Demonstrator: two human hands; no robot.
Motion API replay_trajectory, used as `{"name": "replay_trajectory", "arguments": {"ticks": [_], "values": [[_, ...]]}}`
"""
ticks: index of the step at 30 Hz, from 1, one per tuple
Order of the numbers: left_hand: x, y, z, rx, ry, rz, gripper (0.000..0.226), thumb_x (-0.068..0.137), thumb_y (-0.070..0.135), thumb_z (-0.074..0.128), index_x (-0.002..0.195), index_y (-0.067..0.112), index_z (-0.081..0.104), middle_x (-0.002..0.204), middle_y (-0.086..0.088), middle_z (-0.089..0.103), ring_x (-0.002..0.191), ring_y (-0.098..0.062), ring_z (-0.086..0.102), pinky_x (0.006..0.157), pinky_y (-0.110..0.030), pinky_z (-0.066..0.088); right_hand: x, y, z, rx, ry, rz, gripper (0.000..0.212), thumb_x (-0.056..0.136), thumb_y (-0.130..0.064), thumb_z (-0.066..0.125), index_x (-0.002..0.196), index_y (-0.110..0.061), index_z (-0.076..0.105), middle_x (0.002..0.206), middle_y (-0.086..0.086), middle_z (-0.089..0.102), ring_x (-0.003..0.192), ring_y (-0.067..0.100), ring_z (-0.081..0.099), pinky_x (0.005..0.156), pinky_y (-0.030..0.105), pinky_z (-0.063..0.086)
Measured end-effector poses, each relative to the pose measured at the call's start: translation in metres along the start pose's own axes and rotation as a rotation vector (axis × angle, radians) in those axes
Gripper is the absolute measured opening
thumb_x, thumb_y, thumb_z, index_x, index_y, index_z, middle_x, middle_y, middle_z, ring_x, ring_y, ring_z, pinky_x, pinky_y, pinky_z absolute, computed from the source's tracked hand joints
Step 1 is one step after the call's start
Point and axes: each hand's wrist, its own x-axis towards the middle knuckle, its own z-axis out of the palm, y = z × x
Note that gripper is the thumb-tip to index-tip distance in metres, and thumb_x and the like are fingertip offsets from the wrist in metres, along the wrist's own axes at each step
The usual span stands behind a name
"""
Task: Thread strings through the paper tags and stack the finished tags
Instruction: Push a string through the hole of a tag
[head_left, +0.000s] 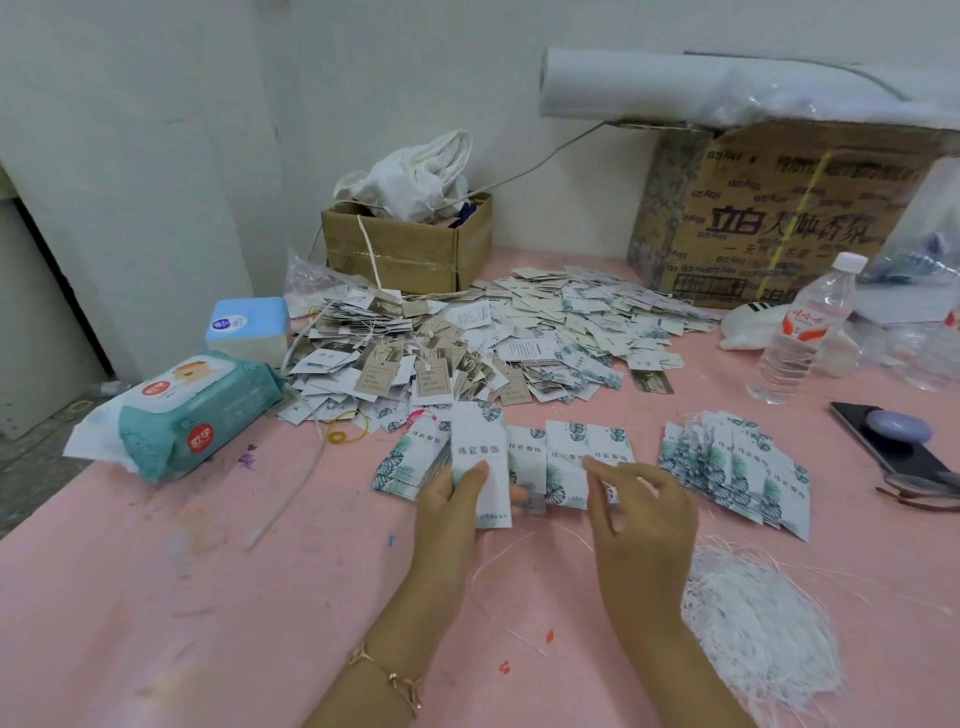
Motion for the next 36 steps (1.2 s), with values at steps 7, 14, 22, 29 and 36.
{"name": "replay_trajectory", "arguments": {"ticks": [7,14,22,29,36], "values": [[-0.007,-0.01,0.015,-0.172,-0.211,-0.208,0.04,0.092,0.034,0.049,0.111,0.002,0.064,0.087,-0.015,0.072,0.068,-0.02,0.069,0.06,-0.032,0.057,0.0,-0.003,-0.005,0.211,0.015,-0.176,0.014,0.097,-0.026,0.051,0.094,-0.015,0.06,0.09,0.002,0.067,0.088,0.021,0.054,0.089,0.021,0.035],[-0.007,-0.01,0.01,-0.253,-0.257,-0.191,0.025,0.089,0.018,0.055,0.111,0.005,0.058,0.094,-0.015,0.066,0.076,-0.02,0.067,0.064,-0.03,0.056,-0.004,-0.005,0.003,0.29,-0.409,-0.279,0.026,0.09,-0.028,0.057,0.104,-0.013,0.073,0.114,-0.003,0.068,0.106,0.017,0.061,0.089,0.033,0.046],[-0.005,-0.012,0.006,-0.01,-0.264,0.018,0.028,0.101,0.012,0.045,0.127,0.01,0.054,0.111,-0.015,0.072,0.102,-0.028,0.069,0.081,-0.033,0.059,0.001,-0.004,-0.004,0.172,-0.183,0.007,0.02,0.089,-0.006,0.055,0.106,-0.015,0.061,0.102,-0.004,0.053,0.082,0.01,0.054,0.064,0.018,0.046],[-0.006,-0.013,0.004,0.09,-0.253,0.091,0.02,0.101,0.015,0.046,0.116,0.009,0.057,0.088,-0.015,0.074,0.077,-0.023,0.071,0.07,-0.028,0.058,0.027,0.017,-0.017,0.035,-0.55,0.24,0.014,0.089,-0.023,0.063,0.087,-0.033,0.054,0.083,-0.012,0.055,0.072,0.008,0.054,0.053,0.025,0.039],[-0.012,-0.02,0.0,0.07,-0.265,0.077,0.025,0.102,0.004,0.036,0.104,0.021,0.054,0.071,-0.015,0.069,0.061,-0.028,0.068,0.055,-0.031,0.055,-0.005,0.03,-0.035,0.031,-0.754,0.222,0.016,0.079,-0.036,0.075,0.088,-0.032,0.062,0.08,-0.013,0.054,0.08,0.004,0.047,0.066,0.02,0.04]]}}
